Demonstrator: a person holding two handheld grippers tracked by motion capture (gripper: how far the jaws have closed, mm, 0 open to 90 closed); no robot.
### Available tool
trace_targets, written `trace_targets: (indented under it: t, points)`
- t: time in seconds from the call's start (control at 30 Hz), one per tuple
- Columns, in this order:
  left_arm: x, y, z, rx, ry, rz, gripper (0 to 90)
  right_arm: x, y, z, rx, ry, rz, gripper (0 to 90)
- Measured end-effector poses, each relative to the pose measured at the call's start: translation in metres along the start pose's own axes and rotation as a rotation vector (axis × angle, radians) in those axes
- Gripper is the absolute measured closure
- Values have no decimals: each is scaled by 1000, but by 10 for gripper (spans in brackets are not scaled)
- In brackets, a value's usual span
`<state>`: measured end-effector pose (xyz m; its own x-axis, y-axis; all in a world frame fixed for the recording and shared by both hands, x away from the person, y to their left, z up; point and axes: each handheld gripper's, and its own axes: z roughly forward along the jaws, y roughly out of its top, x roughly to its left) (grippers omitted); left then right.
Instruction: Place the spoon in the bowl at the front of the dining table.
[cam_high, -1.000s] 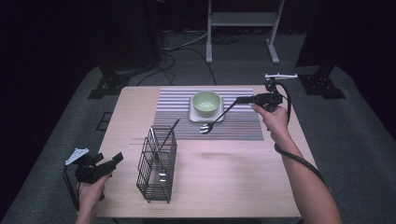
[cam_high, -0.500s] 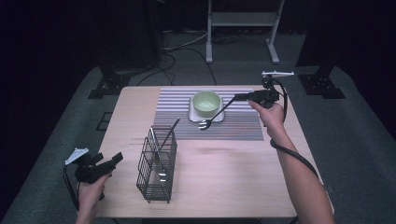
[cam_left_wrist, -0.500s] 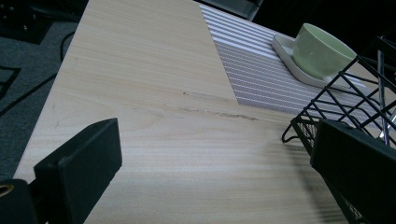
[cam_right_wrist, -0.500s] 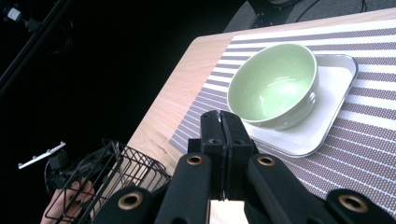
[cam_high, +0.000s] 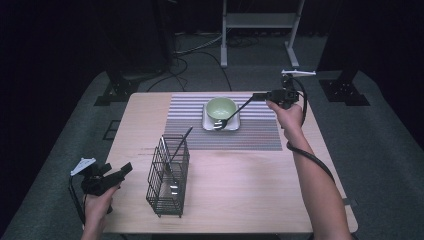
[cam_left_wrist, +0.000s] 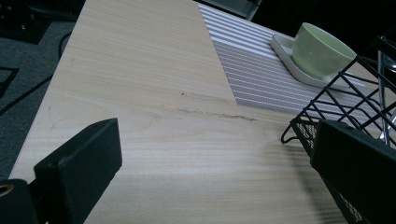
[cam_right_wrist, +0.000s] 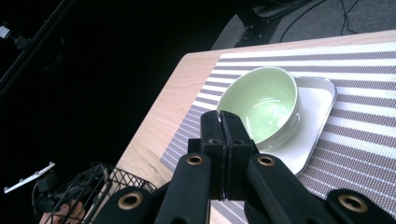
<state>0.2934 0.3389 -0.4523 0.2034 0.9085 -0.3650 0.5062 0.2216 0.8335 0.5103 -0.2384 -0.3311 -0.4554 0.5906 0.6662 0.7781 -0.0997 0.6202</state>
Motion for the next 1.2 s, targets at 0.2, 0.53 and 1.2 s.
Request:
trace_targets:
  t: [0.2, 0.53, 1.2]
  points:
    - [0, 0, 0, 1, -1, 2, 10, 0, 7, 4, -8, -20, -3, 892]
    - [-1, 0, 0, 2, -1, 6, 10, -6, 13, 7, -26, -42, 9, 892]
    - [3, 0, 0, 2, 6, -1, 10, -14, 33, 20, -64, -106, 26, 892]
